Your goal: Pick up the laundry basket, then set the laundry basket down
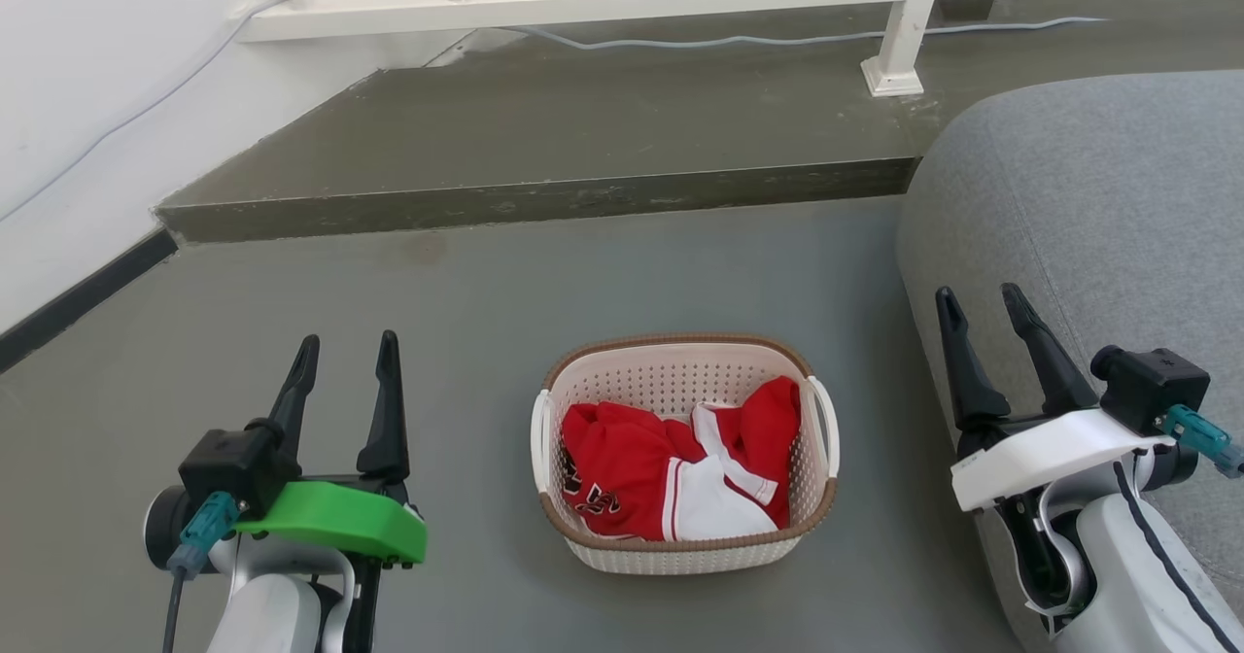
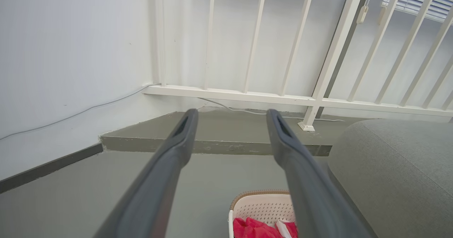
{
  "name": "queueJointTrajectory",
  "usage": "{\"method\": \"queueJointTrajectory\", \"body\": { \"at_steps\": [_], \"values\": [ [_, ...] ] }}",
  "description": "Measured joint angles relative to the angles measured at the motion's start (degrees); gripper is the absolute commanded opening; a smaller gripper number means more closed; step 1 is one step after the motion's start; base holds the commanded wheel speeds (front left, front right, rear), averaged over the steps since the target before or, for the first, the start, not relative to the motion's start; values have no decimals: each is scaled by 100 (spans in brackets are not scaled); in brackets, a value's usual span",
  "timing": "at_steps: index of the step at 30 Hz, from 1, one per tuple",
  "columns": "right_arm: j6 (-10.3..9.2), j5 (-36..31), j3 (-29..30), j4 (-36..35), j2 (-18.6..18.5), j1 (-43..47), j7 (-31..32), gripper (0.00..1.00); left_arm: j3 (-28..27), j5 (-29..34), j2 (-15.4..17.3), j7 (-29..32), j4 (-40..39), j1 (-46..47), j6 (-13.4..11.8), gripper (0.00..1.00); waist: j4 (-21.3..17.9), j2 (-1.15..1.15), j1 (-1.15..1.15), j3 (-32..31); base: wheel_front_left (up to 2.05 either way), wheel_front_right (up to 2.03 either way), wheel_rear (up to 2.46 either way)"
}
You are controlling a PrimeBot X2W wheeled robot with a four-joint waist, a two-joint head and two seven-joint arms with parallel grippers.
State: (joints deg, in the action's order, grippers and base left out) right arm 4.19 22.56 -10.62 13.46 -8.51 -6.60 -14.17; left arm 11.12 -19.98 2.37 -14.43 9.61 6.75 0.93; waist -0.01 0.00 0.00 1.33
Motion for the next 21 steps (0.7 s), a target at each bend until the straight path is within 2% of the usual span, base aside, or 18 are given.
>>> {"method": "queueJointTrajectory", "body": {
  "at_steps": [10, 21],
  "values": [
    [35, -167, -4, 64, -2, -1, 0, 100, 27, -25, 0, 0, -22, 3, -36, 100, -27, 0, 0, 33, 0, 0, 0],
    [33, -202, 132, 38, -1, -31, 0, 100, 74, -24, 0, 0, -123, 34, -102, 100, -99, 0, 0, 369, 0, 0, 0]
  ]
}}
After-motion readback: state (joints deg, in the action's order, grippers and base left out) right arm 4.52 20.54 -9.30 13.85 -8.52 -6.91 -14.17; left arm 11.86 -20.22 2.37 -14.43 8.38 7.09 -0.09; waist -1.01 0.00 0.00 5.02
